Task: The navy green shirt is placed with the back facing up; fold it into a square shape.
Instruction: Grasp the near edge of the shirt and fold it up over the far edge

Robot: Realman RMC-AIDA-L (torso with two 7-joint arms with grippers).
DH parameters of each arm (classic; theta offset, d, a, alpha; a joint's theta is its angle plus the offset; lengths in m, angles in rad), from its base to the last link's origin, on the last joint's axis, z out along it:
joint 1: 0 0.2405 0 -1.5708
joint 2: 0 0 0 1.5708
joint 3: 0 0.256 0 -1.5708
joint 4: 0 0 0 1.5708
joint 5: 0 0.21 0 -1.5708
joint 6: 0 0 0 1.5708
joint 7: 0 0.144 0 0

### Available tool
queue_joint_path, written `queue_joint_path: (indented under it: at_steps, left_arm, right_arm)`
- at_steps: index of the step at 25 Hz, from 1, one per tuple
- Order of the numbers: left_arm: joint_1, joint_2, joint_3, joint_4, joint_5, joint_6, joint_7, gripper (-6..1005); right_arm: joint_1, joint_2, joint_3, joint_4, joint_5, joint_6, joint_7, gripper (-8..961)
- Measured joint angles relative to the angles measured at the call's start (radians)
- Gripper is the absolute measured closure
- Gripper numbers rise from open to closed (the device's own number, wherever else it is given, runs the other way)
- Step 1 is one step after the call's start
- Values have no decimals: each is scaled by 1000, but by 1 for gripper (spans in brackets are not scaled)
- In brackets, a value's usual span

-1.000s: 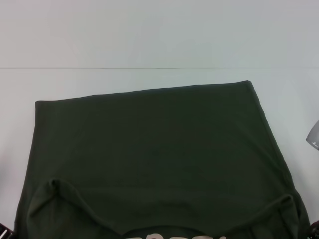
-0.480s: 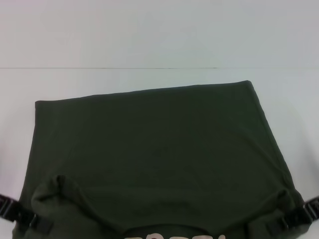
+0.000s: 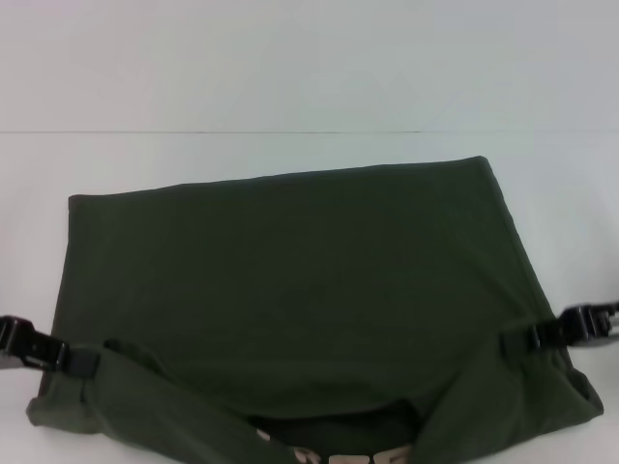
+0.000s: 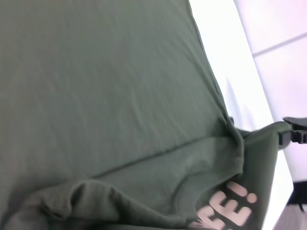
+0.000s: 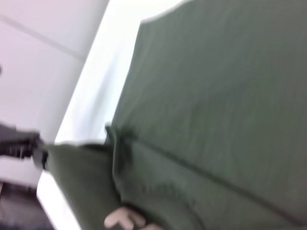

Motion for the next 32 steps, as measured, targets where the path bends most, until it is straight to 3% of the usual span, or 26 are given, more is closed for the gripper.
queue_joint_path:
  at_steps: [13, 22, 28, 32]
  left_arm:
    - [20, 1, -155, -8, 0, -172, -46, 948]
    - [26, -25, -190, -49, -32, -360, -56, 947]
    - [37, -39, -190, -52, -83, -420, -54, 947]
    - [38, -60, -188, -52, -107, -459, -45, 947]
  right_arm:
    - [-23, 1, 93, 49, 124, 198, 9, 915]
    - [-27, 44, 93, 54, 196, 363, -23, 915]
    - [-42, 60, 93, 54, 272, 455, -49, 915]
    - [-49, 69, 87, 63, 318, 499, -70, 915]
